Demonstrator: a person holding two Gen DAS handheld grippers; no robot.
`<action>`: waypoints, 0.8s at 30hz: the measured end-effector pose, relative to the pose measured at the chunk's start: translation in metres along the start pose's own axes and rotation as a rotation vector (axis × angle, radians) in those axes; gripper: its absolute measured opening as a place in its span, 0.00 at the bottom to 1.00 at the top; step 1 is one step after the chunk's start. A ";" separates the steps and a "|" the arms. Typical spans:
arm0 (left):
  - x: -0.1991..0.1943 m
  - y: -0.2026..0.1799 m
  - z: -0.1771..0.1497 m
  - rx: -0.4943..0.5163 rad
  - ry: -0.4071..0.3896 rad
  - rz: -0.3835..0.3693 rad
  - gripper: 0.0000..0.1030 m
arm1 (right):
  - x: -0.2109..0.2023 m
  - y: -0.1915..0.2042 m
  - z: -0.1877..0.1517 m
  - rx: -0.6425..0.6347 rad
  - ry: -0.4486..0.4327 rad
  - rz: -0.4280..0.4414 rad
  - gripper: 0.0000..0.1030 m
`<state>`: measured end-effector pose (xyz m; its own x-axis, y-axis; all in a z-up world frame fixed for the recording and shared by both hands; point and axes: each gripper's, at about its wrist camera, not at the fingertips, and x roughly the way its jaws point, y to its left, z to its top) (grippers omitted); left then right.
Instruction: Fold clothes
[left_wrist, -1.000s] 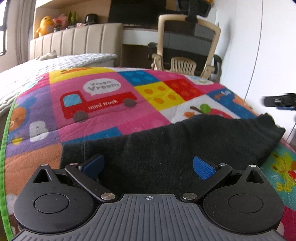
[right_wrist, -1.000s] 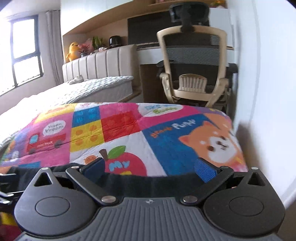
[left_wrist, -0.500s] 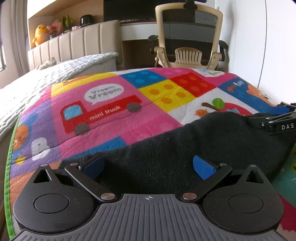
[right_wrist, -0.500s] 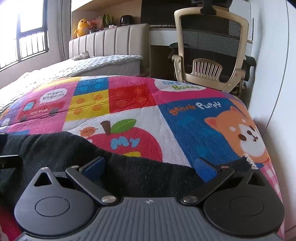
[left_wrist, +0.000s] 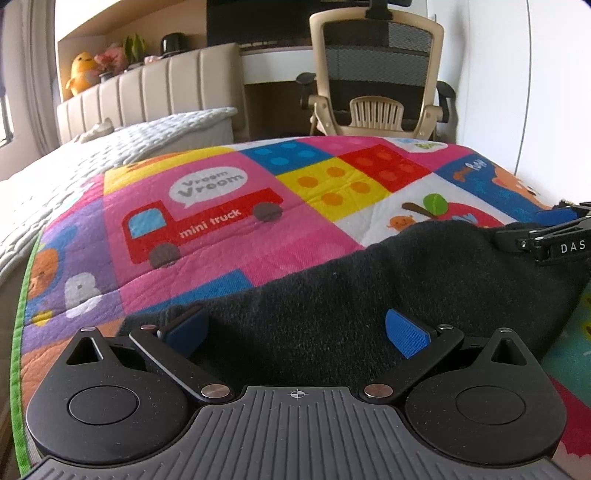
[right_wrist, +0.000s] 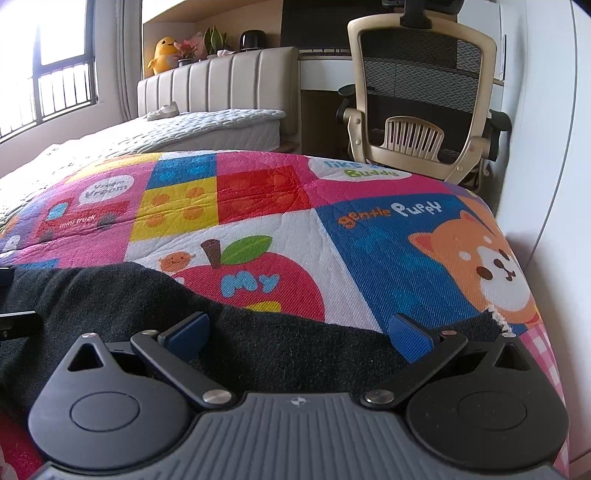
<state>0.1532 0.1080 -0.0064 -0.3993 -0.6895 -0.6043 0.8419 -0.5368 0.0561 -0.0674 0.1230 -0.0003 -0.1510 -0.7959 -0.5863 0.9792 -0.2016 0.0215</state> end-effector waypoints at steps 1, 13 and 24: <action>0.000 0.001 0.000 -0.003 -0.001 -0.003 1.00 | 0.000 0.000 0.000 0.000 0.000 0.000 1.00; 0.001 0.002 -0.001 -0.006 -0.003 -0.010 1.00 | 0.002 0.001 0.001 0.000 -0.001 -0.003 1.00; 0.000 0.003 -0.001 -0.007 -0.005 -0.012 1.00 | 0.002 0.002 0.001 0.000 -0.001 -0.004 1.00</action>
<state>0.1560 0.1068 -0.0074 -0.4109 -0.6854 -0.6012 0.8396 -0.5414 0.0434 -0.0663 0.1208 -0.0006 -0.1550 -0.7954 -0.5859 0.9786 -0.2048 0.0191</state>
